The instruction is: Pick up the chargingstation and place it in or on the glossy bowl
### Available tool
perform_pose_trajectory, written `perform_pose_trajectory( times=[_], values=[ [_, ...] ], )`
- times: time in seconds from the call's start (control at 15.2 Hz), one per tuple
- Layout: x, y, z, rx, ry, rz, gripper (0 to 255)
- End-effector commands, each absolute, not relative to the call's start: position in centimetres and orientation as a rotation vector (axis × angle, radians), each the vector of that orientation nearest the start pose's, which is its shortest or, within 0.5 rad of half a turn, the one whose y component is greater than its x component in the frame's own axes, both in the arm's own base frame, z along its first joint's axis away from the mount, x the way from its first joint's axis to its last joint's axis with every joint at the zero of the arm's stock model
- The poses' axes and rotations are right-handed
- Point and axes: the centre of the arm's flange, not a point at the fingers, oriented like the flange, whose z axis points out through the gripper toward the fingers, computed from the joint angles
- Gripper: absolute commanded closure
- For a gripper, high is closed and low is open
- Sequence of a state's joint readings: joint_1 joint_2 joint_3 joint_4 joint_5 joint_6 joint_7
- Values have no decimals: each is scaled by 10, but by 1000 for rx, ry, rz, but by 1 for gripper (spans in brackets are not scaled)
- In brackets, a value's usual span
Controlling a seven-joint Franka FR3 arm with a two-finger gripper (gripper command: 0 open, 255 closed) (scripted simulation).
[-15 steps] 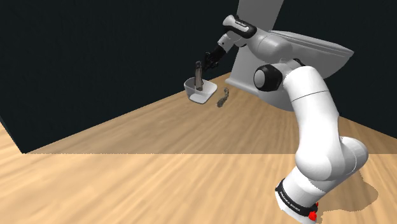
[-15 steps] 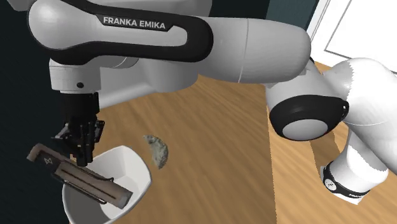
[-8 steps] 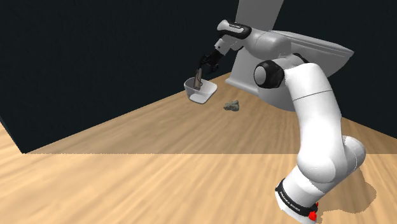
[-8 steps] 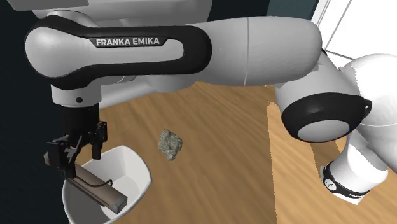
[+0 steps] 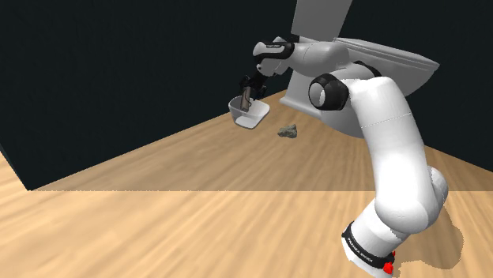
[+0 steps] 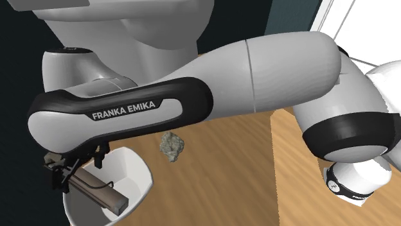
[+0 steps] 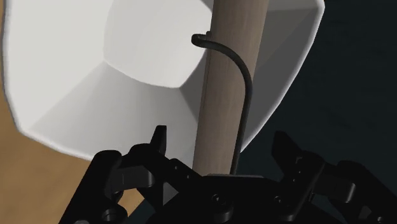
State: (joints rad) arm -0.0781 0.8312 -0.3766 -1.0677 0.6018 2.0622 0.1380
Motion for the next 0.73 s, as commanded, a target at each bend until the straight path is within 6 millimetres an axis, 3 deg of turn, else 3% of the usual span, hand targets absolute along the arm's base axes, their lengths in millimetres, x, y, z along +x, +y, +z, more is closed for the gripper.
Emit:
perform_pose_trajectory(
  times=[0.0, 0.13, 0.59, 0.66],
  values=[
    [758, -218, 365, -2697, 955, -361, 0],
    [761, -217, 357, -2697, 955, -361, 0],
    [761, -217, 357, -2697, 955, -361, 0],
    [761, -217, 357, -2697, 955, -361, 255]
  ],
)
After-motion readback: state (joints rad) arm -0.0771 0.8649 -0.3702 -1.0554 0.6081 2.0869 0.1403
